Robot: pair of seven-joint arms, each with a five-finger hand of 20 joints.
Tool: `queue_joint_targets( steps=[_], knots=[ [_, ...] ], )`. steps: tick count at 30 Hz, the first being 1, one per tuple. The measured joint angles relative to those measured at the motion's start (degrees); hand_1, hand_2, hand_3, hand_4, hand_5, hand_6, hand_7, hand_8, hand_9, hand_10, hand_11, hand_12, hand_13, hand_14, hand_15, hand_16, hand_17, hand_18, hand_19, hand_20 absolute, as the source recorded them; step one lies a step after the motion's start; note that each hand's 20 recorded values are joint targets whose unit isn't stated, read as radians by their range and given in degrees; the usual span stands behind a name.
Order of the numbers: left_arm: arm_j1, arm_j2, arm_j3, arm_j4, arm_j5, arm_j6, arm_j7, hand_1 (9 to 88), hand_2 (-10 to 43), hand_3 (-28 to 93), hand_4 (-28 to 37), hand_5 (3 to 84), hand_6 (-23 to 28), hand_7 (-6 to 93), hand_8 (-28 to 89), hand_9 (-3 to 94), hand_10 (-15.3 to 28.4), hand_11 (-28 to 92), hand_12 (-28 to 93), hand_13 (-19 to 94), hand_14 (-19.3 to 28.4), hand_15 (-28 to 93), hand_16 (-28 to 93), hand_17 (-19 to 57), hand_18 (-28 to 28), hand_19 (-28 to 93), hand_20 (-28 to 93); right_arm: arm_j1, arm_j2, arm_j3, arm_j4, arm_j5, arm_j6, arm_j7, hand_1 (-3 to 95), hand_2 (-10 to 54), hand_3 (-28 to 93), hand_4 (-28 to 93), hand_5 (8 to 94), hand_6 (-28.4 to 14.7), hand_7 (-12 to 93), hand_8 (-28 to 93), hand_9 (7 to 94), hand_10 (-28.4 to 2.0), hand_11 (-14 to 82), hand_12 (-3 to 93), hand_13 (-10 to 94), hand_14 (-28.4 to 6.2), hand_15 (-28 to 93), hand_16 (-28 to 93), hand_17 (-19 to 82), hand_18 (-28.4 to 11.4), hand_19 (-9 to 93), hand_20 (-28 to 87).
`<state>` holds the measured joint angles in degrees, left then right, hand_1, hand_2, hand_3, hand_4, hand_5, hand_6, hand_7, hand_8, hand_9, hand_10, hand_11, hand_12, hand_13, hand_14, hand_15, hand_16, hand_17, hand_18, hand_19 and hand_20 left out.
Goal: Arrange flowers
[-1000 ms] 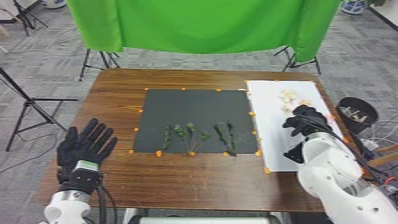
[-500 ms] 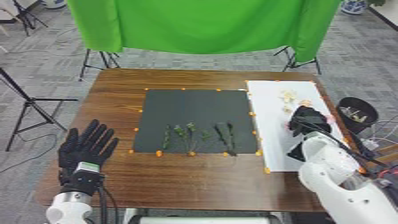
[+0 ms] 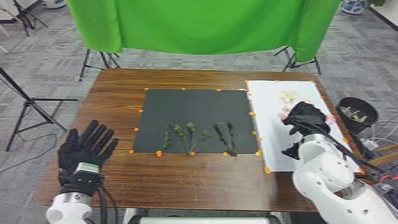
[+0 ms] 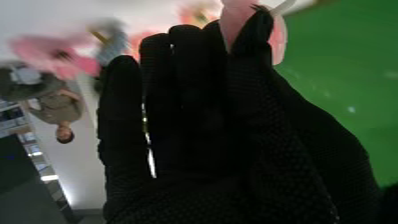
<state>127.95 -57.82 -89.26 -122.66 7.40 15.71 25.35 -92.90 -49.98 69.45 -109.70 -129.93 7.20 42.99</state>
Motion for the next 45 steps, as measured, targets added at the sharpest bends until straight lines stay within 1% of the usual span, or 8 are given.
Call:
queue_joint_targets(
  steps=[6, 11, 15, 20, 27, 34, 41, 45],
  knots=[
    [0.00, 0.00, -0.01, 0.09, 0.00, -0.23, 0.00, 26.7, 16.0, 70, -28.3, 40.8, 10.5, 14.1, -9, 33.0, 16.4, 24, 11, 23, 17.2, 41, -8, -6.6, 15.1, 38, 8, 0.81, 0.72, 0.15, -3.46, 0.18, 3.44, -0.51, 54.2, 4.3, 74, -28, 73.4, -0.4, 21, -2, 72.1, -11.9, 13.1, 14.4, 52, -11.7, 23, 17, 21, -17.6, 65, 30],
    [-0.03, 0.06, -0.03, 0.12, 0.00, -0.41, -0.06, 26.7, 16.0, 70, -28.3, 40.7, 10.4, 14.2, -9, 33.0, 16.5, 25, 11, 23, 17.2, 41, -8, -6.5, 15.1, 37, 8, 3.00, 0.81, -0.82, -4.57, 1.41, 3.74, -2.60, 53.9, 4.2, 75, -28, 73.5, -0.2, 21, -2, 72.1, -11.6, 13.0, 14.4, 52, -11.7, 23, 17, 21, -17.5, 64, 30],
    [0.01, 0.06, -0.08, 0.12, 0.00, -0.41, -0.09, 26.7, 15.9, 70, -28.3, 40.7, 10.4, 14.2, -8, 33.0, 16.5, 25, 11, 23, 17.1, 41, -8, -6.5, 15.0, 37, 8, 7.42, 0.53, -6.18, -3.77, 1.78, 3.07, -5.98, 53.8, 4.1, 75, -28, 73.6, -0.2, 21, -2, 72.2, -11.5, 13.0, 14.4, 52, -11.6, 23, 17, 21, -17.6, 64, 30],
    [0.00, 0.06, -0.08, 0.14, 0.03, -0.36, -0.09, 26.8, 15.9, 70, -28.3, 40.8, 10.5, 14.2, -9, 33.1, 16.5, 24, 11, 23, 16.8, 40, -8, -6.3, 15.0, 37, 8, 15.31, -2.48, -16.02, -0.27, 1.46, -0.39, -10.92, 53.7, 4.0, 75, -28, 73.6, -0.1, 21, -2, 72.0, -11.4, 12.8, 14.4, 52, -11.7, 22, 18, 21, -17.6, 65, 30],
    [-0.73, 0.39, 0.74, 0.51, 0.07, -0.21, -0.08, 27.0, 16.2, 70, -28.3, 41.0, 10.5, 14.1, -9, 33.4, 16.6, 24, 11, 24, 16.6, 39, -8, -6.0, 14.8, 37, 8, 23.94, -12.14, -25.87, 7.52, 0.14, -8.35, -17.66, 53.1, 3.4, 76, -28, 73.8, 0.1, 21, -3, 72.0, -11.4, 12.8, 14.4, 54, -11.6, 23, 18, 22, -18.0, 66, 30],
    [-2.32, 1.41, 1.93, 0.50, 0.14, 1.56, -0.40, 26.7, 16.6, 70, -28.3, 41.1, 10.6, 14.2, -9, 33.3, 16.6, 24, 11, 23, 16.6, 39, -8, -6.2, 14.7, 37, 8, 27.03, -19.35, -33.50, 14.44, -18.20, -9.91, -25.49, 53.2, 2.9, 76, -28, 74.0, 0.0, 20, -3, 72.1, -11.7, 12.7, 14.3, 55, -11.7, 23, 18, 22, -18.6, 66, 31],
    [-3.58, 2.71, 2.21, 0.50, 0.13, 2.37, -0.36, 26.1, 16.6, 70, -28.3, 41.2, 10.5, 14.2, -9, 33.3, 16.7, 24, 11, 23, 16.8, 40, -8, -6.4, 14.7, 37, 8, 28.07, -22.20, -39.14, 15.94, -18.48, -11.28, -21.60, 53.4, 2.8, 76, -28, 74.2, -0.5, 19, -2, 72.2, -12.8, 12.7, 14.4, 55, -12.1, 24, 18, 23, -19.3, 68, 31],
    [-4.06, 3.27, 2.64, 0.50, 0.09, 2.74, -0.39, 26.0, 16.6, 70, -28.3, 41.2, 10.6, 14.3, -9, 33.3, 16.7, 25, 11, 23, 16.9, 40, -8, -6.4, 14.7, 37, 8, 28.81, -23.86, -40.17, 17.65, -18.63, -11.62, -21.53, 53.4, 2.8, 76, -28, 74.1, -0.6, 19, -2, 72.0, -13.0, 12.7, 14.3, 55, -12.2, 24, 18, 23, -19.5, 68, 31]
  ],
)
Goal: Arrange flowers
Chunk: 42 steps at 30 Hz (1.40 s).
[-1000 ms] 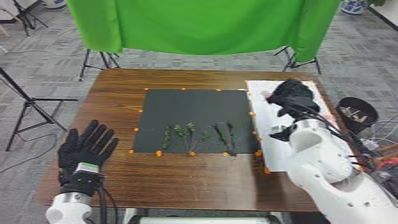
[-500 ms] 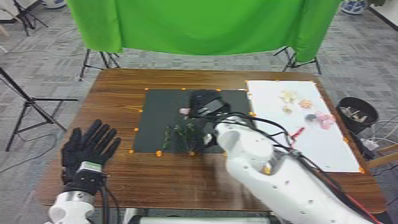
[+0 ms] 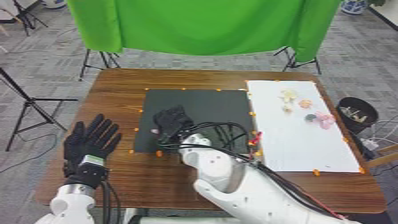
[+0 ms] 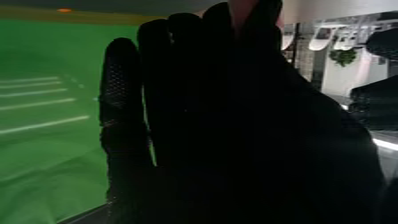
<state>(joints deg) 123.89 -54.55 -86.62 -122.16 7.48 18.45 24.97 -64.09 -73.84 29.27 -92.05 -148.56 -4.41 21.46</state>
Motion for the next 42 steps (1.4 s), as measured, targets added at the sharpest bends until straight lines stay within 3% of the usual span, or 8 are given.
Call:
queue_joint_targets(
  steps=[3, 9, 15, 22, 29, 33, 38, 42],
  knots=[
    [-0.57, 0.11, 0.53, 0.06, 0.00, 0.01, -0.19, 26.0, 16.6, 70, -28.3, 41.3, 10.6, 14.2, -9, 33.3, 16.7, 25, 11, 23, 16.9, 40, -8, -6.5, 14.7, 37, 8, 0.25, -0.96, -0.03, 0.70, -0.02, 0.03, 0.28, 53.4, 2.8, 76, -28, 74.1, -0.7, 18, -2, 72.0, -13.0, 12.8, 14.3, 56, -12.3, 25, 17, 23, -19.7, 69, 32],
    [-0.91, 0.13, 0.67, 0.07, -0.11, 0.06, -0.20, 26.0, 16.7, 70, -28.3, 41.5, 10.6, 14.3, -9, 33.4, 16.8, 25, 11, 23, 17.1, 41, -8, -6.5, 14.8, 38, 8, 1.18, -1.24, -0.77, 0.64, -0.11, 0.25, 1.98, 48.5, -9.0, 80, -28, 70.4, -2.3, 17, -4, 68.3, -13.9, 12.6, 13.1, 53, -14.0, 25, 15, 22, -20.7, 67, 28],
    [-0.79, 0.13, 0.32, 0.07, -0.39, 0.14, -0.22, 25.8, 16.9, 71, -28.3, 41.4, 10.7, 14.5, -9, 33.5, 16.8, 25, 11, 23, 17.2, 42, -8, -6.6, 14.8, 38, 8, 1.18, -1.23, -0.45, -0.60, 1.09, -3.09, 4.26, 47.5, -9.5, 82, -28, 68.8, -2.6, 16, -6, 67.1, -15.2, 12.4, 13.2, 53, -14.3, 25, 15, 22, -20.9, 67, 27],
    [-0.73, 0.05, 0.21, 0.28, -0.28, -0.02, -1.10, 25.9, 16.9, 70, -28.3, 41.2, 10.6, 14.4, -9, 33.3, 16.8, 25, 11, 23, 17.2, 41, -9, -6.6, 14.8, 38, 8, 0.29, -1.08, 0.86, -2.61, 4.03, -3.54, 8.25, 35.6, -9.5, 82, -28, 60.5, -4.8, 15, -13, 60.5, -18.2, 11.9, 13.1, 50, -16.9, 27, 14, 19, -22.9, 66, 26],
    [0.29, -1.19, -1.14, 0.28, -0.28, -0.68, -1.23, 25.7, 16.7, 70, -28.3, 41.2, 10.6, 14.1, -9, 33.2, 16.8, 25, 11, 23, 17.2, 41, -8, -6.5, 14.8, 38, 8, -3.45, 1.75, 10.24, -14.56, 15.64, -7.22, 12.75, 32.2, -9.5, 80, -28, 53.3, -6.4, 13, -12, 53.6, -19.8, 10.2, 13.2, 44, -18.5, 26, 14, 16, -23.7, 64, 25],
    [1.19, -1.78, -1.61, 0.24, -0.28, -1.04, -0.94, 25.7, 16.6, 70, -28.3, 41.1, 10.6, 14.0, -9, 33.2, 16.8, 24, 11, 23, 17.0, 41, -8, -6.6, 14.8, 38, 8, -5.71, 6.33, 17.55, -22.58, 20.02, -8.84, 16.21, 36.4, -9.5, 81, -28, 50.9, -6.8, 13, -11, 49.5, -18.3, 9.4, 12.6, 43, -18.3, 25, 13, 17, -22.7, 64, 24],
    [1.90, -1.90, -1.98, 0.18, -0.33, -1.90, 0.21, 25.8, 16.7, 70, -28.3, 41.0, 10.5, 14.0, -8, 33.2, 16.7, 25, 11, 23, 17.1, 41, -8, -6.6, 14.8, 37, 8, -9.13, 14.84, 28.01, -24.07, 20.10, -5.30, 20.04, 43.7, -9.5, 83, -28, 52.8, -4.6, 15, -13, 50.1, -14.2, 9.5, 10.7, 45, -14.7, 21, 12, 20, -21.6, 65, 22],
    [2.10, -1.89, -2.05, 0.06, -0.44, -2.15, 1.22, 25.6, 16.6, 70, -28.3, 41.0, 10.5, 14.0, -8, 33.3, 16.8, 25, 11, 23, 17.1, 41, -8, -6.6, 14.8, 38, 8, -15.66, 23.62, 37.74, -21.89, 16.62, 3.45, 21.60, 45.4, -9.5, 84, -28, 51.1, -5.8, 14, -13, 47.0, -14.3, 8.3, 8.7, 45, -11.7, 13, 10, 23, -16.0, 60, 18]
  ],
)
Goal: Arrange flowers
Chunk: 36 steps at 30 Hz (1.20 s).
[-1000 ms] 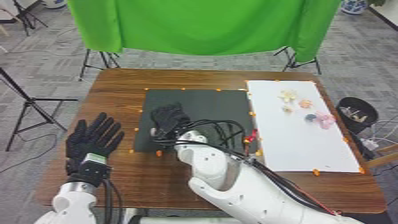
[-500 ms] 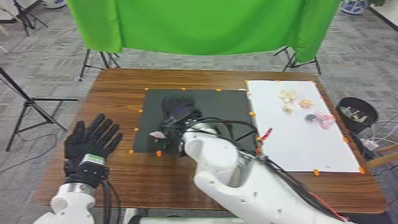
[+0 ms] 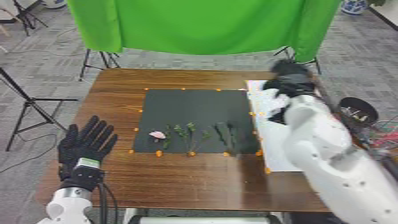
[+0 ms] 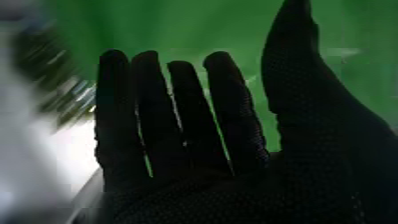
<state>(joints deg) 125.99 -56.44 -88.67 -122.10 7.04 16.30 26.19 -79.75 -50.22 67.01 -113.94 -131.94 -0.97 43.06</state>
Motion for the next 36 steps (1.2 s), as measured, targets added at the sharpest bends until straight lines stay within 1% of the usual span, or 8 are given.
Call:
queue_joint_targets(
  steps=[5, 8, 15, 21, 25, 28, 31, 36],
  knots=[
    [0.94, 0.00, -0.39, -0.36, -0.04, -0.35, 0.66, 25.6, 16.5, 70, -28.3, 40.9, 10.5, 13.9, -8, 33.3, 16.7, 25, 11, 23, 17.2, 41, -8, -6.6, 14.9, 37, 8, -9.34, 7.07, 13.04, 0.64, 1.07, -3.94, -0.02, 47.8, -9.5, 84, -28, 50.8, -6.4, 12, -13, 47.0, -13.1, 8.6, 7.3, 45, -9.3, 13, 7, 28, -13.2, 55, 17],
    [1.63, -0.03, -0.51, -0.51, -0.06, -0.55, 0.96, 25.6, 16.4, 70, -28.3, 40.9, 10.5, 13.9, -8, 33.3, 16.7, 25, 11, 23, 17.1, 41, -8, -6.6, 14.9, 37, 8, -11.89, 8.30, 16.07, 1.87, 3.32, -5.32, -0.11, 49.3, -9.5, 83, -28, 50.2, -5.6, 13, -13, 47.3, -11.7, 8.5, 7.4, 46, -9.2, 15, 8, 26, -16.1, 63, 22],
    [1.86, -0.14, -0.25, -0.49, -0.04, -1.11, 1.03, 25.8, 13.3, 71, -28.3, 40.6, 10.3, 14.3, -8, 33.2, 16.5, 24, 11, 23, 17.0, 41, -8, -6.7, 14.9, 37, 8, -12.73, 6.86, 15.69, 5.13, 3.34, -9.22, -5.04, 52.1, -9.5, 83, -28, 54.1, -1.7, 15, -13, 52.3, -10.0, 8.1, 8.4, 43, -9.5, 14, 11, 24, -16.4, 64, 25],
    [1.79, -0.14, 0.57, -0.39, -1.23, -3.01, 1.89, 24.6, 11.9, 72, -28.3, 40.4, 10.2, 13.9, -8, 33.2, 16.4, 24, 11, 23, 17.1, 41, -8, -6.5, 15.0, 36, 8, -11.09, 6.27, 12.08, 7.98, 2.90, -11.27, -5.95, 53.2, -9.5, 82, -28, 54.6, -1.2, 15, -14, 53.2, -9.7, 7.9, 8.7, 43, -9.3, 14, 12, 23, -16.3, 64, 25],
    [1.76, -0.15, 0.61, -0.34, -1.34, -3.35, 1.98, 24.4, 12.4, 71, -28.3, 40.4, 10.2, 13.9, -8, 33.2, 16.4, 24, 12, 23, 17.1, 40, -7, -6.5, 15.1, 36, 9, -8.34, 6.19, 8.39, 11.75, 2.55, -11.65, -6.12, 53.3, -9.5, 82, -28, 55.2, -1.1, 15, -14, 54.3, -10.0, 8.5, 9.0, 44, -9.6, 15, 14, 23, -16.4, 66, 27],
    [1.72, -0.22, 0.61, -0.33, -1.34, -3.31, 1.97, 24.9, 13.6, 71, -28.3, 41.2, 10.5, 14.2, -8, 34.0, 16.5, 24, 12, 24, 17.4, 41, -7, -6.5, 15.3, 37, 9, -6.42, 6.07, 6.27, 14.37, 2.52, -11.85, -5.73, 54.2, -9.5, 81, -28, 62.0, 0.7, 16, -14, 63.2, -10.1, 10.9, 10.8, 49, -9.7, 25, 19, 23, -17.9, 72, 31],
    [1.67, -0.25, 0.76, -0.41, -1.60, -2.49, 1.89, 24.9, 13.7, 71, -28.3, 41.4, 10.5, 14.4, -8, 34.2, 16.5, 25, 12, 24, 17.4, 42, -7, -6.6, 15.3, 37, 9, -4.93, 6.08, 4.18, 16.14, 2.55, -11.41, -3.63, 57.4, -9.5, 73, -28, 71.1, 1.8, 18, -5, 72.6, -10.2, 10.5, 16.8, 53, -9.9, 35, 20, 23, -18.3, 72, 36],
    [1.67, -0.25, 1.04, -0.47, -2.52, -1.18, 1.89, 24.9, 13.9, 71, -28.3, 41.4, 10.5, 14.6, -9, 34.3, 16.5, 25, 12, 24, 17.4, 42, -8, -6.6, 15.3, 37, 9, -5.01, 6.12, 3.01, 16.40, 2.10, -7.76, -1.31, 58.5, -9.4, 69, -28, 79.9, 2.1, 19, -1, 78.4, -9.8, 6.9, 22.0, 56, -9.4, 36, 28, 23, -18.6, 73, 39]
  ],
)
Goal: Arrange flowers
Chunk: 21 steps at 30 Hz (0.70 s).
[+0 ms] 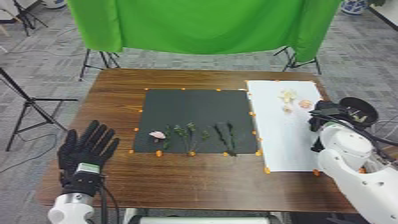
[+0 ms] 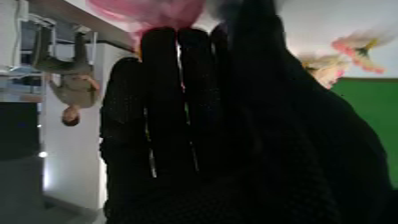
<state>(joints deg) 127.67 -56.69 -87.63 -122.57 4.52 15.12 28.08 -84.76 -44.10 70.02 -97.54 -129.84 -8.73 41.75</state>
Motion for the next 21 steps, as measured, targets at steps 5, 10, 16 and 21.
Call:
queue_joint_targets(
  steps=[5, 10, 16, 21],
  knots=[
    [0.00, -0.03, 0.04, 0.00, -0.20, 0.02, 0.01, 24.8, 14.0, 71, -28.3, 41.4, 10.5, 14.6, -9, 34.3, 16.6, 25, 11, 24, 17.4, 42, -8, -6.6, 15.3, 37, 9, -1.17, 0.17, -0.46, -0.74, -1.26, 4.19, -0.24, 58.0, -9.0, 70, -28, 80.5, 1.9, 20, 0, 76.9, -9.5, 6.8, 20.4, 55, -9.8, 35, 27, 23, -18.7, 73, 40],
    [-0.02, -0.04, 0.06, 0.00, -0.19, 0.00, -0.01, 24.8, 14.1, 71, -28.3, 41.4, 10.5, 14.6, -9, 34.3, 16.6, 25, 11, 24, 17.4, 42, -8, -6.6, 15.3, 37, 9, -2.55, 0.82, -0.37, -4.21, -2.20, 6.16, -0.39, 57.5, -9.0, 71, -28, 80.7, 1.5, 21, 1, 74.0, -9.8, 9.0, 16.9, 54, -10.4, 35, 24, 22, -19.0, 72, 40],
    [0.01, -0.04, 0.04, 0.00, -0.19, -0.01, -0.03, 24.8, 14.1, 71, -28.3, 41.4, 10.5, 14.6, -9, 34.2, 16.5, 25, 11, 24, 17.4, 42, -8, -6.6, 15.3, 37, 9, -2.97, 1.60, 0.05, -10.68, -3.46, 9.01, -1.33, 57.1, -9.3, 73, -28, 81.0, 1.1, 21, 1, 67.3, -11.9, 10.0, 12.9, 49, -11.5, 32, 18, 21, -18.9, 69, 38],
    [0.05, -0.06, -0.05, 0.00, -0.19, -0.01, -0.04, 24.8, 14.2, 71, -28.3, 41.4, 10.6, 14.6, -9, 34.2, 16.5, 25, 11, 24, 17.4, 42, -8, -6.6, 15.3, 37, 9, -1.09, 1.59, -0.24, -13.53, -2.41, 8.95, -1.73, 57.3, -9.4, 73, -28, 81.3, 0.7, 21, 1, 67.1, -11.2, 10.0, 12.8, 49, -11.5, 31, 18, 20, -19.0, 69, 38]
  ],
)
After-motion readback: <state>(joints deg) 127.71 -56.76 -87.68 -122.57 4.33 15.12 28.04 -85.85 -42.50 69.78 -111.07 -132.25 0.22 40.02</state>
